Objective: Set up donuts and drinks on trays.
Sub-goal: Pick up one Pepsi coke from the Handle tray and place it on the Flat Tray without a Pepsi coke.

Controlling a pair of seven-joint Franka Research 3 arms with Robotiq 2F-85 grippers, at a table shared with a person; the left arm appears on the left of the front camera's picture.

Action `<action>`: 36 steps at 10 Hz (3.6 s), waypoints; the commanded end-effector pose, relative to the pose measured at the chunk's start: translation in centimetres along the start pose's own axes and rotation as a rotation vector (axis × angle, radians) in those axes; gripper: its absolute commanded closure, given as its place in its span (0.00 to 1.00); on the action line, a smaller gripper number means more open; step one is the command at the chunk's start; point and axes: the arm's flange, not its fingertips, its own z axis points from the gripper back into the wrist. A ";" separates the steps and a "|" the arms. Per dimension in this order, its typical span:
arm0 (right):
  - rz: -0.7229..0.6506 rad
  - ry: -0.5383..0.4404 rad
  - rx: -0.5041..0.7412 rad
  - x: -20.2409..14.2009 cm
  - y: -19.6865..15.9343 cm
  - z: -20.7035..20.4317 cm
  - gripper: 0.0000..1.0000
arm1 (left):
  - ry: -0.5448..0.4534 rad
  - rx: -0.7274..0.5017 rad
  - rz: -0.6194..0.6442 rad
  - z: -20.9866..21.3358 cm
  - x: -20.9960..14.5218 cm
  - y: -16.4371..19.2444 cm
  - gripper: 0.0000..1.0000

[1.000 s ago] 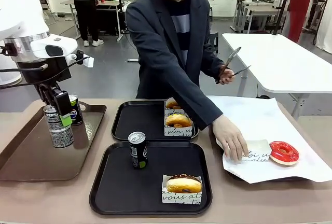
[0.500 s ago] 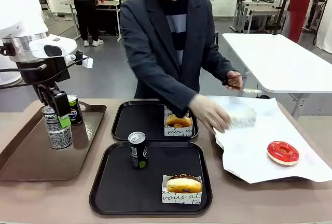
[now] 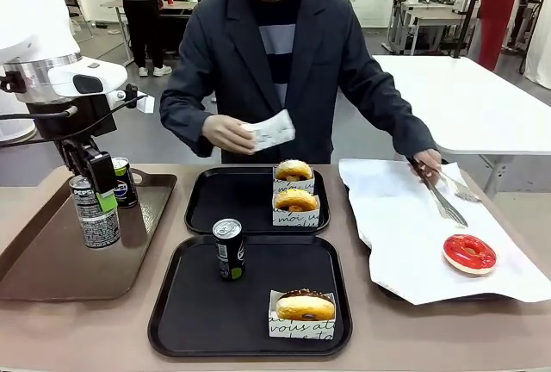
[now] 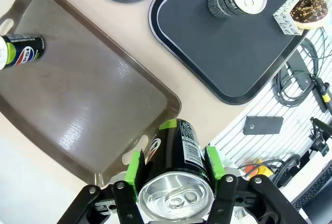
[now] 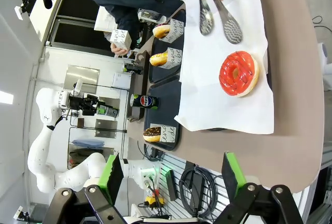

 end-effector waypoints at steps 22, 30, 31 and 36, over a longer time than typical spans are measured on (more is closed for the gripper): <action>0.022 -0.020 0.026 0.3 0.0 0.1 0.00 | -0.169 -0.088 0.048 -1.4 18.4 8.4 0.41; 0.022 -0.020 0.026 0.3 0.0 0.1 0.00 | 0.283 -0.204 -0.364 1.1 -5.5 -0.7 0.41; 0.022 -0.020 0.026 0.3 0.0 0.1 0.00 | 0.285 -0.196 -0.349 1.4 -4.8 -0.1 0.41; 0.022 -0.020 0.026 0.3 0.0 0.1 0.00 | 0.303 -0.210 -0.344 1.6 -6.3 -1.0 0.41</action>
